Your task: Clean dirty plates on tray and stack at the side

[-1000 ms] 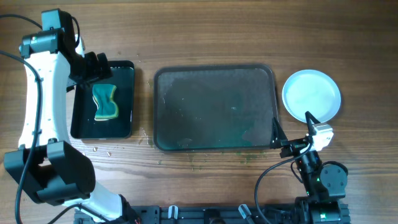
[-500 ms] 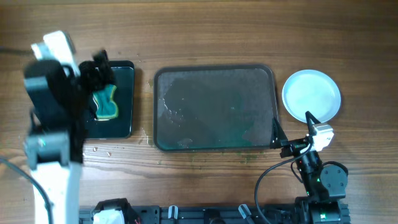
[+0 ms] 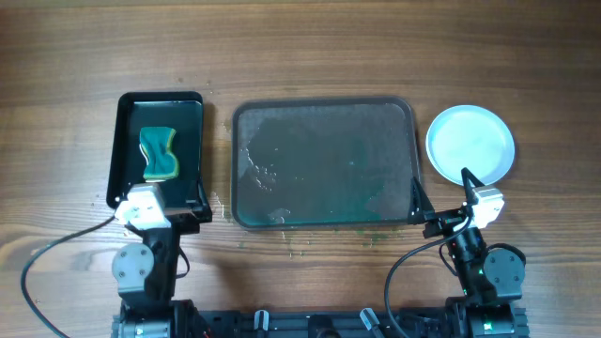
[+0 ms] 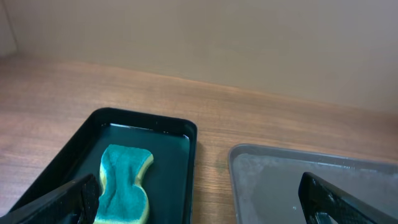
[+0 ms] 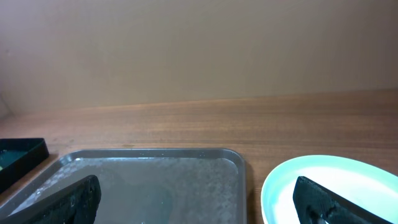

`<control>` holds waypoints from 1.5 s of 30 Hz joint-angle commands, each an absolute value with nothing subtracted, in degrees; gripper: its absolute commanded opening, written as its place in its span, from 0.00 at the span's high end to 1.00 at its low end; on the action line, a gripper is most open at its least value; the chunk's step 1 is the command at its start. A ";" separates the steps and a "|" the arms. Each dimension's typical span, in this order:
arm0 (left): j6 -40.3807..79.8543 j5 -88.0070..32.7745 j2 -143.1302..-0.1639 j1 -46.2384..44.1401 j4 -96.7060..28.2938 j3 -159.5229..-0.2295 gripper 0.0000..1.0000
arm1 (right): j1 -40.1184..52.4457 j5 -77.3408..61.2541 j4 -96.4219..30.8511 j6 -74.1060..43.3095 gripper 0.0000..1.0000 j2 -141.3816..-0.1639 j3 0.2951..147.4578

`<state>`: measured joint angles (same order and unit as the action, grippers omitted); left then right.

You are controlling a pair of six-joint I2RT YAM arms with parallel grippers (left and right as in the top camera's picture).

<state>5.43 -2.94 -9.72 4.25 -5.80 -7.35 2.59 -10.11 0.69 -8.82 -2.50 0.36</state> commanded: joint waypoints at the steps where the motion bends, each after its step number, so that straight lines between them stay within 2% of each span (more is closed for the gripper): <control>1: 1.67 -2.96 -4.97 3.22 -5.34 -4.38 0.00 | 2.83 -10.72 0.84 -9.39 0.00 -2.02 0.30; 11: 1.54 -2.98 -0.19 3.20 -5.80 -1.17 0.00 | 2.83 -10.72 0.84 -9.39 0.00 -2.02 0.30; 45: 1.76 -2.98 -0.19 3.20 -4.21 -0.34 0.00 | 2.83 -10.72 0.82 -9.39 0.00 -2.15 0.30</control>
